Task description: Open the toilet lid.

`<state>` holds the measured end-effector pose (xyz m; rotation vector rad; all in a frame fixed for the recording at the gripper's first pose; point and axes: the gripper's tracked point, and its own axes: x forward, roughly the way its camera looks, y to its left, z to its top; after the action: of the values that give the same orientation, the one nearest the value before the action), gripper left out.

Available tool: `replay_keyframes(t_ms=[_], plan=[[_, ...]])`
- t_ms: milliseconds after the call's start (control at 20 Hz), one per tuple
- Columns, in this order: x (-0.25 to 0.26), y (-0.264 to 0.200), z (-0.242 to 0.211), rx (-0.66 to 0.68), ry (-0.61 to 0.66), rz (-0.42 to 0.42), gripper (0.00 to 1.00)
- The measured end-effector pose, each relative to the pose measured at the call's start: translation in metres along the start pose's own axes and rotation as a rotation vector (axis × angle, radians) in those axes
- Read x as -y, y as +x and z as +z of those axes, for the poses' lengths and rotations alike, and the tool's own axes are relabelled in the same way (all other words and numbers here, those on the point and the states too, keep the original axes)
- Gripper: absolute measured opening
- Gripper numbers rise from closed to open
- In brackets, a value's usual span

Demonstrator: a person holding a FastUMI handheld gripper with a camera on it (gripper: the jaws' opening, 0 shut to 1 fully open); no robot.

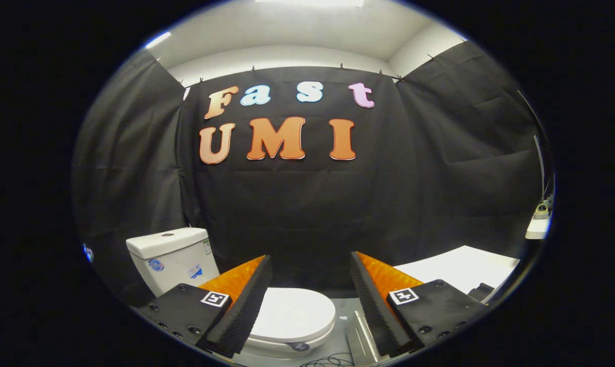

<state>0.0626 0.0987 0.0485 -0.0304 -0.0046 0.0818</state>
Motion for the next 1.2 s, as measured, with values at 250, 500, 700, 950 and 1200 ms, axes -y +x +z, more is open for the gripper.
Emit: replay_keyframes(t_ms=[250, 500, 700, 950, 1200], plan=[[-0.009, 0.017, -0.105, -0.148, 0.158, -0.005, 0.98], [-0.016, 0.031, -0.281, -0.452, 0.376, 0.019, 0.97], [-0.006, 0.033, -0.365, -0.607, 0.664, -0.003, 0.97], [0.001, 0.021, -0.429, -0.735, 0.860, -0.035, 0.92], [0.002, 0.023, -0.436, -0.748, 0.908, 0.014, 0.68]])
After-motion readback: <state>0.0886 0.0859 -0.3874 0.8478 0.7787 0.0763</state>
